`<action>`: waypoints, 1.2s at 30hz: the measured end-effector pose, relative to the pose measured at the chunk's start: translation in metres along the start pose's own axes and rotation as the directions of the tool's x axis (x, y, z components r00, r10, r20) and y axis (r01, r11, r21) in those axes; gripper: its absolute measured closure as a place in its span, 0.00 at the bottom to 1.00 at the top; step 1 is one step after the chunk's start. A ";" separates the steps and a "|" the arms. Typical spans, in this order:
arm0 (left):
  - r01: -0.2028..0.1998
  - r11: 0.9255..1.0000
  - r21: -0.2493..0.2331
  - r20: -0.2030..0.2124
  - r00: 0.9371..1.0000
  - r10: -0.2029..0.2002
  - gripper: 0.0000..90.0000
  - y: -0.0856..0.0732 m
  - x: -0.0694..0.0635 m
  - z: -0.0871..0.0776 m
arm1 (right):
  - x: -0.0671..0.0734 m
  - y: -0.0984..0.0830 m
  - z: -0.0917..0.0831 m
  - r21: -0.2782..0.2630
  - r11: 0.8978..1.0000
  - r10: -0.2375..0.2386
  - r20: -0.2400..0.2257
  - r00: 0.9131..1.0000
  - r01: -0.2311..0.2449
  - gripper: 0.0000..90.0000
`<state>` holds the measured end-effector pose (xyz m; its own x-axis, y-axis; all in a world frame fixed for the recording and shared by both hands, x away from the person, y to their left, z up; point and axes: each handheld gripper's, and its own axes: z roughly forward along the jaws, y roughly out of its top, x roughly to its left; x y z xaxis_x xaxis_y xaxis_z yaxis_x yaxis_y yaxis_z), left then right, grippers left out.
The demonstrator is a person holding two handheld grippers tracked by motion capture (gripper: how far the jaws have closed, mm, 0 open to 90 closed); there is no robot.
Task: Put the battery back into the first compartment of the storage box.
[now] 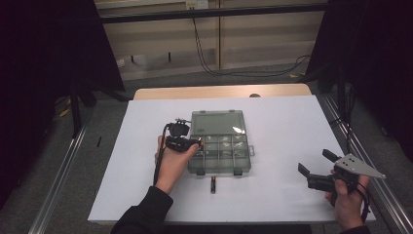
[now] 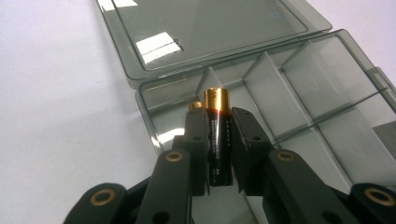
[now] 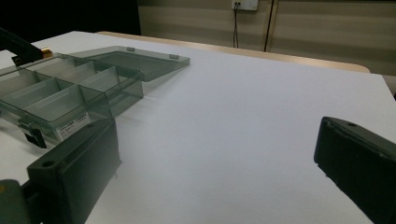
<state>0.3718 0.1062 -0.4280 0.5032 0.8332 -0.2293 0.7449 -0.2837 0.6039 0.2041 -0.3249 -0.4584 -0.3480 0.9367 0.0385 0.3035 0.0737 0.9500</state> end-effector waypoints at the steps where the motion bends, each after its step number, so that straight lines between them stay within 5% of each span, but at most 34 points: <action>1: 0.000 1.000 -0.003 -0.002 1.000 0.000 0.86 0.000 0.001 0.001 | 0.000 0.000 0.000 0.000 1.000 0.000 0.001 1.000 0.000 0.00; 16: 0.005 1.000 -0.015 0.003 1.000 -0.005 0.84 0.002 0.006 0.007 | 0.000 0.000 0.000 -0.001 1.000 0.004 -0.001 1.000 -0.004 0.00; 23: 0.009 0.999 -0.041 0.022 1.000 -0.008 0.67 0.001 0.007 0.003 | 0.000 0.000 0.000 0.002 1.000 0.001 -0.003 1.000 -0.001 0.00; 36: -0.004 0.999 -0.041 0.054 0.999 0.006 0.18 -0.007 0.000 -0.009 | 0.000 0.000 0.000 0.003 1.000 0.000 -0.003 1.000 0.000 0.00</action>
<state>0.3628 0.1127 -0.4252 0.5305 0.8047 -0.2664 0.7245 -0.2673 0.6353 0.2043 -0.3244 -0.4588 -0.3508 0.9356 0.0393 0.3060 0.0749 0.9491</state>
